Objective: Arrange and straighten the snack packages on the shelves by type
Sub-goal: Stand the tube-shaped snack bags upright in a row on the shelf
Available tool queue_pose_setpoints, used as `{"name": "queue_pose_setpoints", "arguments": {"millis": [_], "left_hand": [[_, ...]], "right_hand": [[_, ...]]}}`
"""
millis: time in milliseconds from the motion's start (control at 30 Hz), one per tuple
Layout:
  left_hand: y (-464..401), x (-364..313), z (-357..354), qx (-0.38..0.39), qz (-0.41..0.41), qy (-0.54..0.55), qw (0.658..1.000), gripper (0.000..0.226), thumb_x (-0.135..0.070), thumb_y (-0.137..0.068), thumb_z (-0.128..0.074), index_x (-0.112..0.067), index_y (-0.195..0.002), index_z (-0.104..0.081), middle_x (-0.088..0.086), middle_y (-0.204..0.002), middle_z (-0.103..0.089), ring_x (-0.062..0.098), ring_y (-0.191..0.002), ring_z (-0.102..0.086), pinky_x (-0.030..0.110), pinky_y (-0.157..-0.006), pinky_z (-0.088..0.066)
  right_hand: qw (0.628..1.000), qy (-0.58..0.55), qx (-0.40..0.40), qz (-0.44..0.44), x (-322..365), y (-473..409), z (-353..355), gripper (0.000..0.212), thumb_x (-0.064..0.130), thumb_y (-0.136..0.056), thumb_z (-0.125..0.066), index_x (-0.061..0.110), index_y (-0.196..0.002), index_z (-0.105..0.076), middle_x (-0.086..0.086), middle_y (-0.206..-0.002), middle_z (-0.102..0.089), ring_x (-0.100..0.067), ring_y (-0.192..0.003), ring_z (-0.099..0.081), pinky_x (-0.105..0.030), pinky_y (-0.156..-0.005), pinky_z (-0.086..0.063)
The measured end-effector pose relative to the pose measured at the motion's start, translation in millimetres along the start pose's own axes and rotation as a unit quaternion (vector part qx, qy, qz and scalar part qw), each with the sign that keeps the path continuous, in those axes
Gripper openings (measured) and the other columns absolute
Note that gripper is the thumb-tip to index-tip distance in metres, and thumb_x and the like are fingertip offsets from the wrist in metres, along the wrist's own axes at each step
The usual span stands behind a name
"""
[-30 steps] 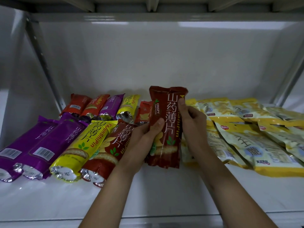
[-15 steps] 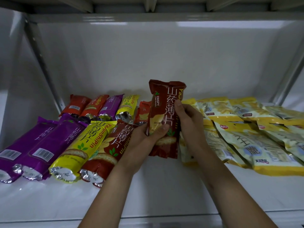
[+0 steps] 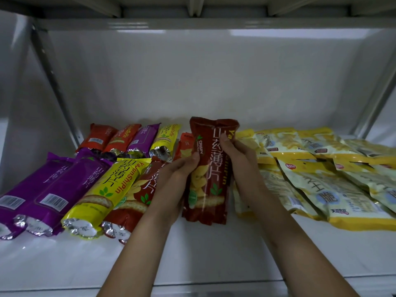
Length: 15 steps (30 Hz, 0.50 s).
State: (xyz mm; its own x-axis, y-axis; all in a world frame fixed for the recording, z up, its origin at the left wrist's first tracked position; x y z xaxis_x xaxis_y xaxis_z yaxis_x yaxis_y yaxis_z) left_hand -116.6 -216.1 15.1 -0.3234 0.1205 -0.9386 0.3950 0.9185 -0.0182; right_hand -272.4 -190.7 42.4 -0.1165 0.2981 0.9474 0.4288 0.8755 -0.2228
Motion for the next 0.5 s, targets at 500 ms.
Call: {"name": "queue_pose_setpoints", "arguments": {"millis": [500], "left_hand": [[7, -16, 12, -0.101, -0.080, 0.023, 0.991, 0.038, -0.035, -0.101, -0.066, 0.002, -0.108, -0.074, 0.022, -0.108, -0.077, 0.046, -0.106, -0.072, 0.063, -0.100, -0.055]], "right_hand": [[0.989, 0.102, 0.102, 0.021, 1, 11, -16, 0.040, 0.047, -0.097, -0.059, 0.012, -0.107, -0.077, -0.001, -0.100, -0.081, -0.017, -0.092, -0.078, -0.023, -0.077, -0.059]]}}
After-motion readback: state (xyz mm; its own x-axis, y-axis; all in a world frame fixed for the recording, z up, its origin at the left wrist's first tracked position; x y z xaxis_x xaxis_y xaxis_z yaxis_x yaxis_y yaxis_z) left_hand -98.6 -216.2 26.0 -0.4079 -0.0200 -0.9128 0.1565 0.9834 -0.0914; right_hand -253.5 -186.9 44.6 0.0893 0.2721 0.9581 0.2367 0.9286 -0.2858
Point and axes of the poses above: each hand's wrist, its own y-axis away from the middle knuckle, its own z-axis out of the back of the hand, x = y × z, the point moved 7 cm from there along -y, towards the middle knuckle
